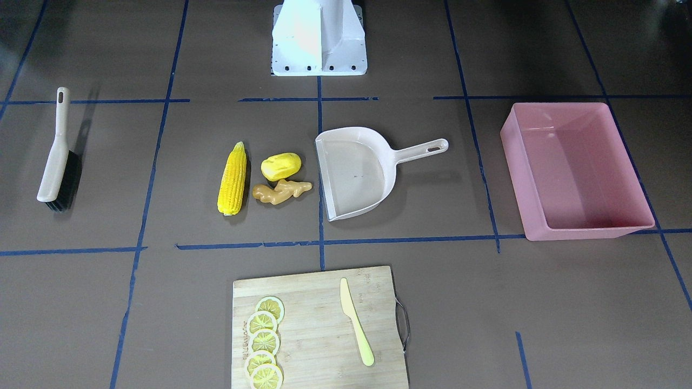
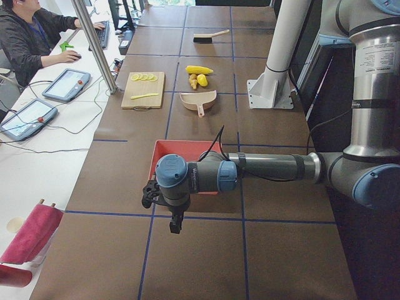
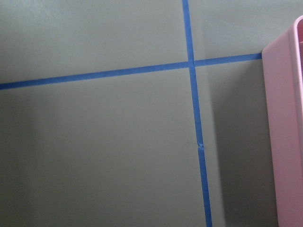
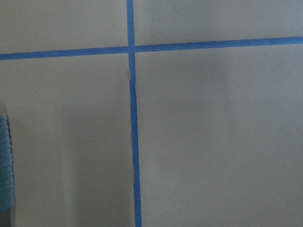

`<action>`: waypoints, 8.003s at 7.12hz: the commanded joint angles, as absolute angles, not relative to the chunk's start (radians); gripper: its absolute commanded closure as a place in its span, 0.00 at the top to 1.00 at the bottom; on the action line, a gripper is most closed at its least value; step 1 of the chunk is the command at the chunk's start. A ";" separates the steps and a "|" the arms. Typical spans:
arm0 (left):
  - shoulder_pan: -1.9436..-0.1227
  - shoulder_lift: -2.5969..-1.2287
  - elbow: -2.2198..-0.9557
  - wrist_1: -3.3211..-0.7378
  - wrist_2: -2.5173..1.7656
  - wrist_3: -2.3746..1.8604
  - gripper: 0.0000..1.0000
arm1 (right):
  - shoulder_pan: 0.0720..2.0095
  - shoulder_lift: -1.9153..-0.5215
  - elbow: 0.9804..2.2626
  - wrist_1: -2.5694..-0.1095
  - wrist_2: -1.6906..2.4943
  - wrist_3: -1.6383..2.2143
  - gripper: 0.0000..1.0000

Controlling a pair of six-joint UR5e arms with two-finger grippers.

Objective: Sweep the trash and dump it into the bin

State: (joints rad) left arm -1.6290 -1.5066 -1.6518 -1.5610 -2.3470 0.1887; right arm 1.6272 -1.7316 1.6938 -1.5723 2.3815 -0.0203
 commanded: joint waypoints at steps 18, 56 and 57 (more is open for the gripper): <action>-0.963 -1.902 -1.977 -1.681 -2.368 0.232 1.00 | 1.236 -1.773 1.881 -1.166 2.341 0.786 0.99; -0.591 -2.016 -1.744 -1.704 -1.990 0.377 0.87 | 0.888 -1.741 2.023 -1.258 2.299 0.997 0.00; -0.591 -2.016 -1.746 -1.704 -1.983 0.377 0.76 | 0.888 -1.741 2.023 -1.258 2.299 0.997 0.00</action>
